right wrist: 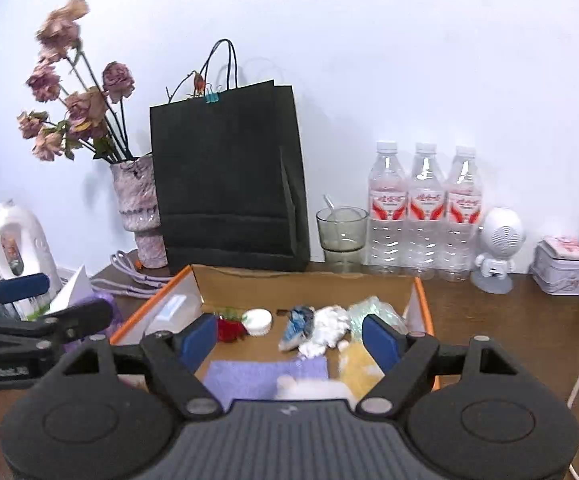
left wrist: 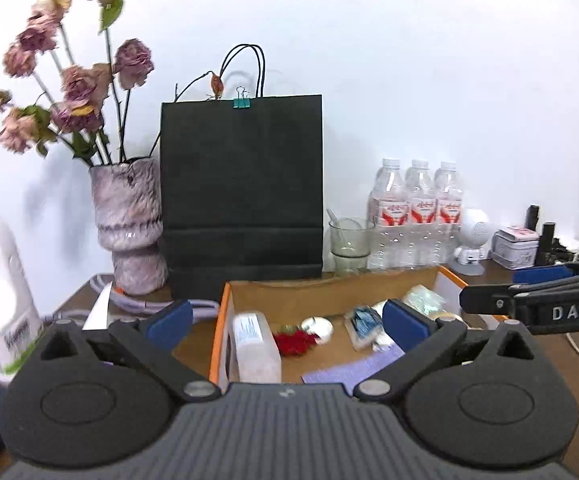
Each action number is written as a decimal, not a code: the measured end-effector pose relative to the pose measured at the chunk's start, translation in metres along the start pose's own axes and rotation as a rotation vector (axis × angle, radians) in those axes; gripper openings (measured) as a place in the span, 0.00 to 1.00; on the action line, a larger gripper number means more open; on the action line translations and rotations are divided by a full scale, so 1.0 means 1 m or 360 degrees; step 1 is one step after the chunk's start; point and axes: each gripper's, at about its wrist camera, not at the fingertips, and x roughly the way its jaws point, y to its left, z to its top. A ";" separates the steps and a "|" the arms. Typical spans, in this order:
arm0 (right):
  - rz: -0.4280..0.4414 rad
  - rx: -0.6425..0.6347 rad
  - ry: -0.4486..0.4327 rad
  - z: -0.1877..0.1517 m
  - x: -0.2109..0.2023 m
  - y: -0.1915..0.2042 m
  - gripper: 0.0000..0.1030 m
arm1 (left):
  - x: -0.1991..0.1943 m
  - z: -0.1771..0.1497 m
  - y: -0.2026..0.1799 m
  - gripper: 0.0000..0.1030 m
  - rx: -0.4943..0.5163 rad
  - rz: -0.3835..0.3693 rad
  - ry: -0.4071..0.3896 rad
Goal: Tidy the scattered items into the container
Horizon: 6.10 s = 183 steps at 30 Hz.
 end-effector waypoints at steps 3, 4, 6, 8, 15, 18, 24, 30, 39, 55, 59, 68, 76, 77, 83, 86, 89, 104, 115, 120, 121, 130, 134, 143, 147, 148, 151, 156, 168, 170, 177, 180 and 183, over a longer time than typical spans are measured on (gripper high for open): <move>-0.0080 0.0078 -0.0040 -0.016 -0.032 0.002 0.77 | -0.039 -0.016 -0.002 1.00 -0.0017 0.0050 -0.0098; -0.0095 0.0112 -0.0038 -0.026 -0.046 0.003 0.78 | -0.056 -0.025 -0.002 1.00 -0.0036 0.0050 -0.0117; -0.0093 0.0176 -0.0007 -0.054 -0.078 0.007 0.82 | -0.090 -0.049 -0.006 1.00 -0.0052 0.0002 -0.0129; -0.0077 0.0233 0.0009 -0.089 -0.110 0.011 0.82 | -0.129 -0.078 -0.016 1.00 -0.0023 -0.0033 -0.0154; 0.0041 0.0225 0.0020 -0.198 -0.183 0.047 0.79 | -0.210 -0.157 -0.049 1.00 -0.0046 -0.0226 0.0002; 0.0030 0.0208 0.0055 -0.203 -0.183 0.051 0.70 | -0.208 -0.159 -0.054 1.00 0.0017 -0.0216 0.0001; 0.0052 0.0200 0.0084 -0.187 -0.164 0.039 0.61 | -0.169 -0.144 -0.036 1.00 -0.0009 -0.0202 0.0047; 0.0053 0.0151 0.0116 -0.154 -0.119 0.032 0.60 | -0.087 -0.104 -0.016 0.76 0.0106 -0.0292 0.0079; 0.0060 0.0140 0.0174 -0.125 -0.069 0.023 0.60 | 0.037 -0.100 -0.010 0.44 0.0177 -0.0395 0.0412; 0.0303 -0.0496 0.0405 -0.078 0.049 0.085 0.38 | 0.023 -0.100 0.041 0.04 -0.0127 -0.0523 0.0380; 0.0316 -0.0510 0.0465 -0.081 0.070 0.085 0.34 | 0.034 -0.100 0.035 0.25 -0.0079 -0.0521 0.0397; 0.0408 -0.0346 0.0476 -0.080 0.069 0.057 0.26 | 0.062 -0.105 0.021 0.31 -0.0063 -0.0676 0.0529; 0.0449 -0.0242 0.0451 -0.081 0.063 0.045 0.30 | 0.056 -0.103 0.018 0.21 -0.0076 -0.0757 0.0579; 0.0451 -0.0270 0.0452 -0.082 0.063 0.048 0.32 | 0.052 -0.102 0.023 0.21 -0.0107 -0.0768 0.0582; 0.0466 -0.0456 0.0449 -0.084 0.068 0.070 0.40 | 0.030 -0.095 0.067 0.21 -0.0297 -0.0707 0.0487; 0.0457 -0.0515 0.0452 -0.089 0.074 0.077 0.43 | 0.032 -0.094 0.074 0.21 -0.0341 -0.0665 0.0491; 0.0471 -0.0499 0.0475 -0.090 0.077 0.077 0.22 | 0.031 -0.094 0.069 0.21 -0.0306 -0.0662 0.0501; 0.0338 -0.0212 0.0347 -0.108 -0.019 0.071 0.06 | -0.074 -0.123 0.033 0.21 -0.0445 -0.0482 0.0374; 0.0282 0.0030 0.0016 -0.159 -0.138 0.053 0.06 | -0.141 -0.125 -0.015 0.21 -0.0308 -0.0381 0.0377; 0.0237 -0.0043 0.0057 -0.168 -0.149 0.050 0.06 | -0.152 -0.126 -0.029 0.21 -0.0301 -0.0403 0.0371; 0.0230 -0.0030 0.0050 -0.164 -0.149 0.046 0.06 | -0.151 -0.123 -0.029 0.21 -0.0297 -0.0409 0.0366; 0.0128 -0.0042 -0.0031 -0.037 -0.076 0.006 0.06 | -0.025 -0.016 -0.001 0.21 -0.0138 -0.0494 0.0262; 0.0217 -0.0123 0.0230 0.020 0.034 0.008 0.06 | 0.094 0.014 0.000 0.21 0.0005 -0.0379 0.0486; 0.0234 -0.0228 0.0799 0.022 0.219 0.030 0.11 | 0.210 0.000 0.005 0.27 0.0331 -0.0351 0.0778; 0.0202 -0.0122 0.0857 0.015 0.231 0.023 0.40 | 0.210 -0.002 0.013 0.27 0.0282 -0.0403 0.0748; 0.0211 -0.0101 0.0831 0.016 0.228 0.021 0.44 | 0.210 -0.001 0.016 0.27 0.0263 -0.0411 0.0752; 0.0211 -0.0067 0.0789 0.025 0.214 0.015 0.56 | 0.202 0.008 0.022 0.41 0.0174 -0.0403 0.0760; 0.0160 -0.0029 0.0707 0.061 0.175 0.008 0.64 | 0.173 0.039 0.031 0.62 0.0105 -0.0356 0.0732; -0.0153 0.0034 0.0674 0.078 0.070 -0.008 0.76 | 0.085 0.067 0.026 0.97 -0.0059 -0.0061 0.0602; -0.0100 0.0029 0.0412 0.071 0.042 -0.003 0.76 | 0.055 0.062 0.019 1.00 -0.0066 -0.0012 0.0316; -0.0169 -0.0066 -0.0222 0.034 -0.020 0.022 0.79 | 0.007 0.048 0.003 1.00 -0.0088 -0.0005 0.0024; -0.0141 -0.0047 -0.0199 0.029 -0.028 0.025 0.79 | -0.007 0.049 -0.002 1.00 -0.0110 -0.0008 -0.0026; -0.0127 0.0009 -0.0179 0.018 -0.047 0.026 0.79 | -0.031 0.041 -0.007 1.00 -0.0102 0.0034 -0.0057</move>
